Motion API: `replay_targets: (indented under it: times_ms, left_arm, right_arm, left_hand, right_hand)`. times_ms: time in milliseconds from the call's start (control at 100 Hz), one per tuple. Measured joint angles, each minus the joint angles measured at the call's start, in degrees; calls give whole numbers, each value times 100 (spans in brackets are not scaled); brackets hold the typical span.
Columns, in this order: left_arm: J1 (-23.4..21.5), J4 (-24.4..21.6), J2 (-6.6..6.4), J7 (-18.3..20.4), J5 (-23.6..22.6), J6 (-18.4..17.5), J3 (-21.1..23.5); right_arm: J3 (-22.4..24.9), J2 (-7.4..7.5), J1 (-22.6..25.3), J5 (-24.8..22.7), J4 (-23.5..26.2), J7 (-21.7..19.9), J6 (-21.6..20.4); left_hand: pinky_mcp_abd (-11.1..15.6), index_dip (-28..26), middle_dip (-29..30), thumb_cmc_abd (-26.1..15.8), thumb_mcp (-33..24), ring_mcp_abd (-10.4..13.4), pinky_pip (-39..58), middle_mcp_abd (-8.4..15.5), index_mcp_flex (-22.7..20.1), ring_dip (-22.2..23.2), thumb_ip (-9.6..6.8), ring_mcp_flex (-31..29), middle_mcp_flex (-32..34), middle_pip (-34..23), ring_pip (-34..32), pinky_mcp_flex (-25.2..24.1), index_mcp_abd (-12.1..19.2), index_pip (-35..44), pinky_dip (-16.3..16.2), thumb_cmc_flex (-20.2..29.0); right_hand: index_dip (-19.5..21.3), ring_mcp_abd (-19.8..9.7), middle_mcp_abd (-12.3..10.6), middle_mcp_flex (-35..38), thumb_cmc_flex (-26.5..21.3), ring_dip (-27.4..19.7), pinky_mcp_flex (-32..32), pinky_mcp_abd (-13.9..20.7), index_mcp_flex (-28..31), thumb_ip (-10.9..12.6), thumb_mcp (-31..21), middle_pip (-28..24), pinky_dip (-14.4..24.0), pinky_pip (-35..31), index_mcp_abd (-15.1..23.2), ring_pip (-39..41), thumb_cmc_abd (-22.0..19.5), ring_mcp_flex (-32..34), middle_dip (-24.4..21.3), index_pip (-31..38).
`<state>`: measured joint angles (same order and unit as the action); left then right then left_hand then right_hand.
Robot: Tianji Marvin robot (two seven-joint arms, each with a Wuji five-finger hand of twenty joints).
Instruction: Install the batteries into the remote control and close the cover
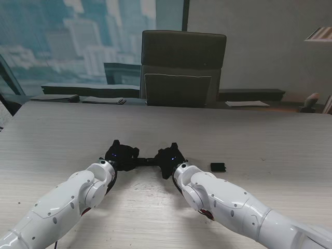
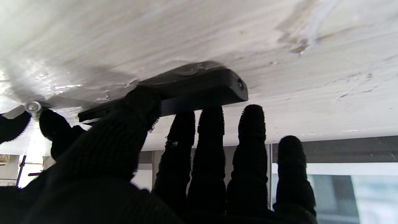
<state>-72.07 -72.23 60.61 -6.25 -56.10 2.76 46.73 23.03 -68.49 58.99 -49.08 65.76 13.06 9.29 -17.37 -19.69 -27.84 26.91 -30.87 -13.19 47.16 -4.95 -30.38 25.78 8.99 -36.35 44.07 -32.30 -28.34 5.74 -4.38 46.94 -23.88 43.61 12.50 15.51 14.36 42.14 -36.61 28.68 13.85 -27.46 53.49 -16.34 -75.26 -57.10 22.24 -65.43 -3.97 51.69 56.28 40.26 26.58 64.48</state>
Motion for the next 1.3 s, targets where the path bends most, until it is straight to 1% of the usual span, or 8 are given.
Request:
replay_targets:
  times_ms: [190, 350, 470, 710, 920, 1060, 1180, 1300]
  left_arm:
    - [75, 18, -12, 9, 48, -69, -111]
    - [108, 9, -13, 38, 46, -90, -163]
    - [124, -21, -16, 83, 39, -107, -196]
    - [161, -40, -16, 109, 48, -133, -276]
    - [171, -57, -14, 136, 52, -141, -303]
    - [190, -71, -14, 152, 69, -121, -348]
    - [220, -70, -14, 156, 96, -114, -401]
    - [239, -66, -10, 161, 106, -109, -429]
  right_arm:
    - [414, 137, 268, -194, 346, 112, -87]
    - [600, 114, 339, 12, 436, 285, -103]
    - [618, 9, 326, 390, 404, 368, -74]
    - [602, -339, 273, 1089, 175, 472, 175]
    - [564, -521, 234, 1273, -33, 577, 257]
    - [564, -599, 221, 1366, -164, 659, 300]
    - [566, -669, 214, 1504, -283, 747, 361]
    - [550, -724, 205, 1577, -366, 770, 391]
  left_hand:
    - [0, 0, -41, 0, 0, 0, 0, -73, 0, 0, 0, 0, 1, -163, 0, 0, 0, 0, 0, 0]
    - [0, 0, -61, 0, 0, 0, 0, -82, 0, 0, 0, 0, 6, -231, 0, 0, 0, 0, 0, 0]
    - [0, 0, -64, 0, 0, 0, 0, -82, 0, 0, 0, 0, 9, -247, 0, 0, 0, 0, 0, 0]
    - [0, 0, -66, 0, 1, 0, 0, -131, 0, 0, -1, 0, 9, -335, 0, 0, 0, 0, 0, 0]
    - [0, 0, -61, -10, 7, 0, 0, -134, 0, 42, -1, 0, 9, -378, 0, 0, 0, 0, 0, -7]
    - [0, -1, -37, -104, 64, 0, 0, -222, 0, 47, -29, 0, 9, -436, 0, 0, 0, 0, 0, -84]
    - [0, -3, -1, -116, 86, 0, 0, -224, 0, 48, -35, 0, 9, -538, 0, 0, 0, 0, 0, -86]
    - [0, -4, -1, -118, 95, 0, 0, -224, -1, 48, -35, 0, 10, -595, 0, 0, 0, 0, 0, -91]
  right_hand:
    - [58, 0, 0, 1, 0, 0, -29, -3, 2, 0, 0, 0, -55, 47, -72, -21, 0, 0, -59, 0]
    - [121, 0, 0, 1, 0, -1, -41, -6, 2, 0, 0, 0, -62, 90, -136, -85, 0, 0, -65, 0]
    - [130, 0, 0, -1, 0, -10, -64, -10, 2, 0, 0, 0, -69, 131, -142, -126, -2, 0, -65, 0]
    - [132, 0, 0, -13, -1, -59, -133, -24, 2, 0, 0, 0, -132, 273, -143, -252, -9, 0, -65, 0]
    - [133, 1, 0, -93, -1, -69, -159, -64, 2, 0, 0, 26, -143, 296, -144, -318, -14, -70, -65, 0]
    - [133, 21, 5, -334, -1, -162, -193, -66, 3, 0, 0, 173, -144, 357, -146, -501, -21, -250, -65, 0]
    - [133, 176, 99, -500, -1, -304, -229, -69, 3, 0, -1, 307, -147, 418, -217, -811, -32, -362, -68, 0]
    - [133, 174, 144, -539, -1, -383, -232, -78, 6, 0, -1, 437, -148, 420, -261, -987, -32, -420, -123, 0]
